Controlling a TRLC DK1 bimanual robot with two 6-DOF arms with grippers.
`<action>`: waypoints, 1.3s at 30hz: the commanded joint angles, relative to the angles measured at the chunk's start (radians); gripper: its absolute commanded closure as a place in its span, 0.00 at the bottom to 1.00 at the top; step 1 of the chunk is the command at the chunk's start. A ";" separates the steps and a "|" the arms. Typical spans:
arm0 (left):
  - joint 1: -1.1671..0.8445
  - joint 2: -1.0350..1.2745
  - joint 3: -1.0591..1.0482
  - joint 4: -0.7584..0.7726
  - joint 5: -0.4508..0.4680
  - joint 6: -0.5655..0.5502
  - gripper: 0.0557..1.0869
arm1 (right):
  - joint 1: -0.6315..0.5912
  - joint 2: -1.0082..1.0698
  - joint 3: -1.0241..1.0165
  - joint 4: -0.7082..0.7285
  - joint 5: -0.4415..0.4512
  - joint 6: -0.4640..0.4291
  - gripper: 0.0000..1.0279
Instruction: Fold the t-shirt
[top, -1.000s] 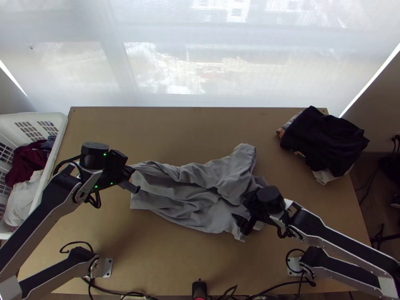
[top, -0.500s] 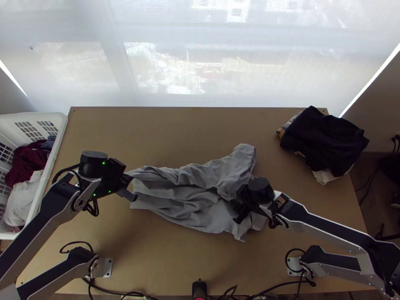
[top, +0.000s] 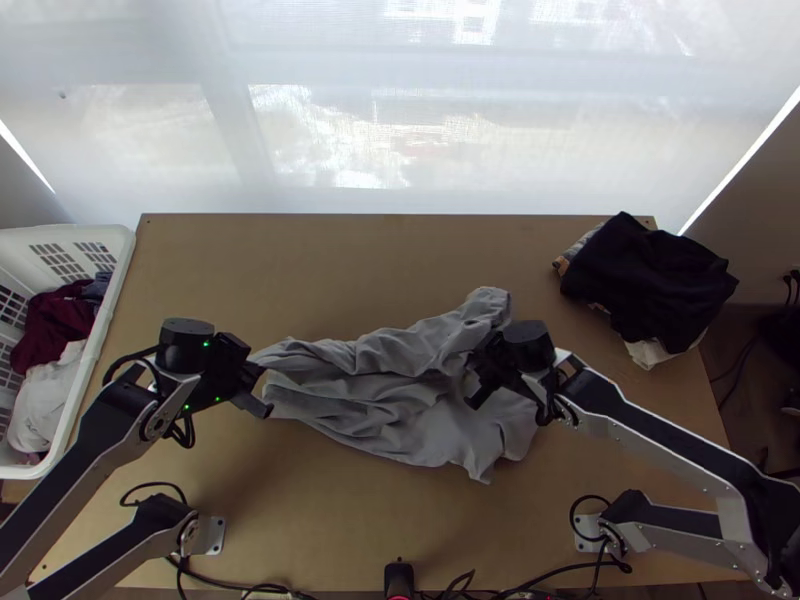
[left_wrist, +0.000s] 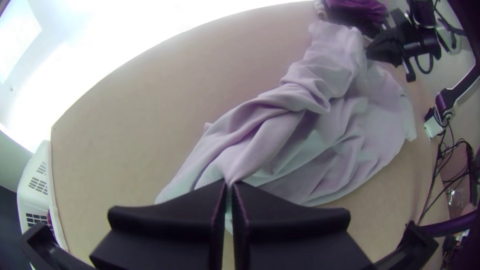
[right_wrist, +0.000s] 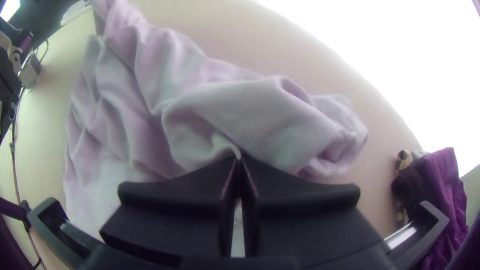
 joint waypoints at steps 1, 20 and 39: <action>-0.024 -0.055 -0.063 -0.015 0.001 -0.001 0.97 | -0.049 -0.079 0.219 -0.196 0.003 -0.027 0.97; -0.132 -0.134 -0.215 -0.098 0.029 -0.069 0.42 | -0.189 -0.514 0.415 -0.672 0.063 -0.021 0.97; -0.030 -0.052 -0.121 -0.032 -0.019 0.034 0.13 | -0.223 -0.542 0.409 -0.685 0.082 -0.012 0.97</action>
